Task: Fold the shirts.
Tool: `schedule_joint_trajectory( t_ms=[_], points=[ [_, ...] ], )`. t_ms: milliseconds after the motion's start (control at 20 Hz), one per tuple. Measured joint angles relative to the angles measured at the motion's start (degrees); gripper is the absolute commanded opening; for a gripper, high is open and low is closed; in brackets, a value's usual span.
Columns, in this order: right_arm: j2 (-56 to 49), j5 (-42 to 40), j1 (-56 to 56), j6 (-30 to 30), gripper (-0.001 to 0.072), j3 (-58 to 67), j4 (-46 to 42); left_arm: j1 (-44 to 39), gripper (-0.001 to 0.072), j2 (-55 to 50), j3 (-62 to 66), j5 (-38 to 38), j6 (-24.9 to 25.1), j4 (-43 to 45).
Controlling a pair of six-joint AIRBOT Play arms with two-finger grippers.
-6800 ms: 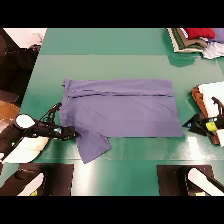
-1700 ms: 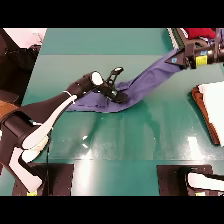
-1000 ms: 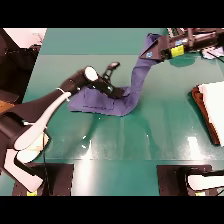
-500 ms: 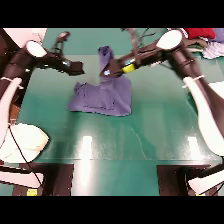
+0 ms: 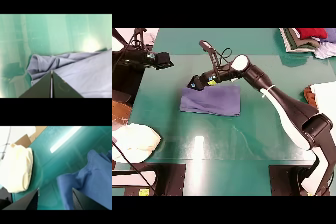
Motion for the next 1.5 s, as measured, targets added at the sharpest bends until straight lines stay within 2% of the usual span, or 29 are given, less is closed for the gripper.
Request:
schedule_joint_trajectory(
  t_ms=[150,350,550,600,650,800,950,1000,1100,1400,1450,1500],
  points=[
    [1.7,7.9,-4.1,1.9,0.0459,-1.9,-3.5,0.4,0.0022,0.2,0.0,-1.8,0.0,0.0],
    [8.7,13.0,-11.5,4.7,0.0459,-15.0,-8.2,0.4,0.0022,0.3,0.0,-4.1,0.9,-0.1],
    [17.1,8.5,-18.5,8.2,0.0480,-32.8,-9.8,0.4,0.0022,0.3,0.0,-5.0,1.3,-0.1],
    [18.7,6.3,-19.9,8.7,0.0608,-36.8,-10.2,0.4,0.0022,0.3,0.0,-5.0,1.4,-0.2],
    [19.8,4.5,-20.8,9.2,0.0682,-40.0,-10.2,0.4,0.0022,0.3,0.0,-5.0,1.4,-0.2],
    [21.0,-0.4,-22.3,9.6,0.0680,-46.6,-8.7,0.4,0.0022,0.3,0.0,-5.0,1.5,-0.2],
    [18.7,-2.7,-22.8,8.4,0.0673,-49.1,-2.4,0.4,0.0022,0.3,0.0,-4.9,1.7,-0.2],
    [17.7,-3.2,-22.9,7.4,0.0660,-49.5,1.1,0.4,0.0022,0.3,0.0,-4.9,2.1,-0.2],
    [15.4,-3.9,-22.4,4.4,0.0570,-49.9,7.4,0.4,0.0022,0.3,0.0,-4.8,2.5,-0.2],
    [8.7,-5.3,-17.7,0.0,0.0551,-43.0,14.3,0.4,0.0022,0.3,0.0,-4.8,4.0,-0.2],
    [7.5,-5.5,-16.9,-0.2,0.0385,-41.1,14.6,0.4,0.0022,0.3,0.0,-4.8,4.2,-0.2],
    [6.3,-6.0,-16.2,-0.5,0.0159,-39.2,14.5,0.4,0.0022,0.3,0.0,-4.8,4.2,-0.2]
  ],
)
